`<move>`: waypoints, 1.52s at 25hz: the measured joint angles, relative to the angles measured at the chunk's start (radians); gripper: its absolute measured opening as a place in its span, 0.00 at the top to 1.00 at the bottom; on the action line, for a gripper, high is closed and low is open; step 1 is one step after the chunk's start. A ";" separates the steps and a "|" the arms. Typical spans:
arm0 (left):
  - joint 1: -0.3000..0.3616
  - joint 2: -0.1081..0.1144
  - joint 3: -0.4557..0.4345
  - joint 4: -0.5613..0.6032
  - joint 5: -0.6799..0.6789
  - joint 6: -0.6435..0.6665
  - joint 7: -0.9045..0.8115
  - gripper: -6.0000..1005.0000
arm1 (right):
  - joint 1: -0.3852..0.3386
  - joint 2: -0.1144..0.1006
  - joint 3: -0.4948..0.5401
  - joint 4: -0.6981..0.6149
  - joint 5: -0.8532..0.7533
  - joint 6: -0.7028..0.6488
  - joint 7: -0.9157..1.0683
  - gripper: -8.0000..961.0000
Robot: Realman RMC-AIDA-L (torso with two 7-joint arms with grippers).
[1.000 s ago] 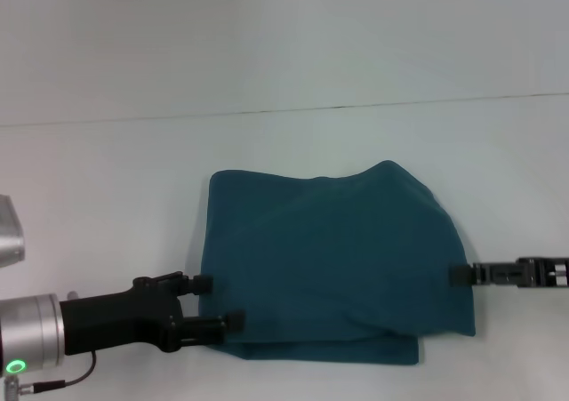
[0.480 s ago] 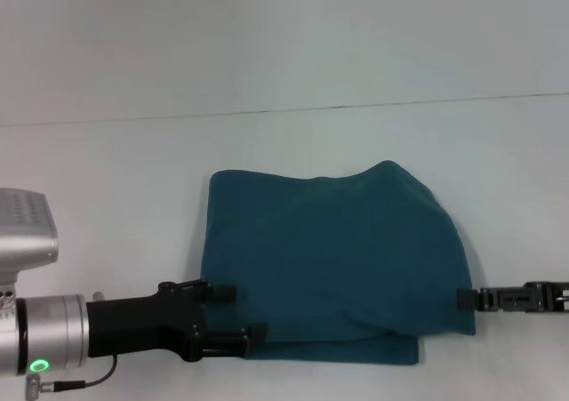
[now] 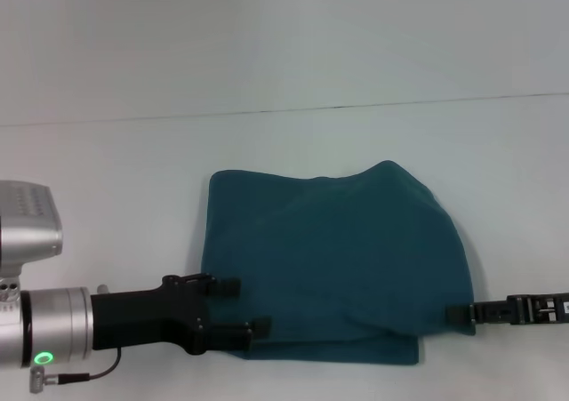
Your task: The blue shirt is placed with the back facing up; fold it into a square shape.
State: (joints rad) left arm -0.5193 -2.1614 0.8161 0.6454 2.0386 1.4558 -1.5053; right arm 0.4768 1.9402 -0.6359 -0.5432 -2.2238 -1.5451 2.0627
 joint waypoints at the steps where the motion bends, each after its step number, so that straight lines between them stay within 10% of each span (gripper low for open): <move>1: 0.000 0.000 0.000 0.000 0.000 0.000 0.000 0.12 | 0.000 0.000 0.000 0.000 0.000 -0.003 0.000 0.26; 20: -0.002 0.000 -0.008 -0.001 -0.002 -0.002 -0.007 0.12 | -0.011 -0.013 0.077 -0.010 0.013 -0.209 -0.123 0.98; 38: -0.008 -0.002 -0.014 -0.001 -0.056 -0.085 -0.022 0.12 | -0.044 -0.048 0.144 -0.013 -0.048 -0.180 -0.133 0.91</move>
State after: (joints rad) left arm -0.5274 -2.1630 0.8023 0.6442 1.9828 1.3708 -1.5278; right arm 0.4328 1.8924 -0.4920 -0.5562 -2.2717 -1.7248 1.9293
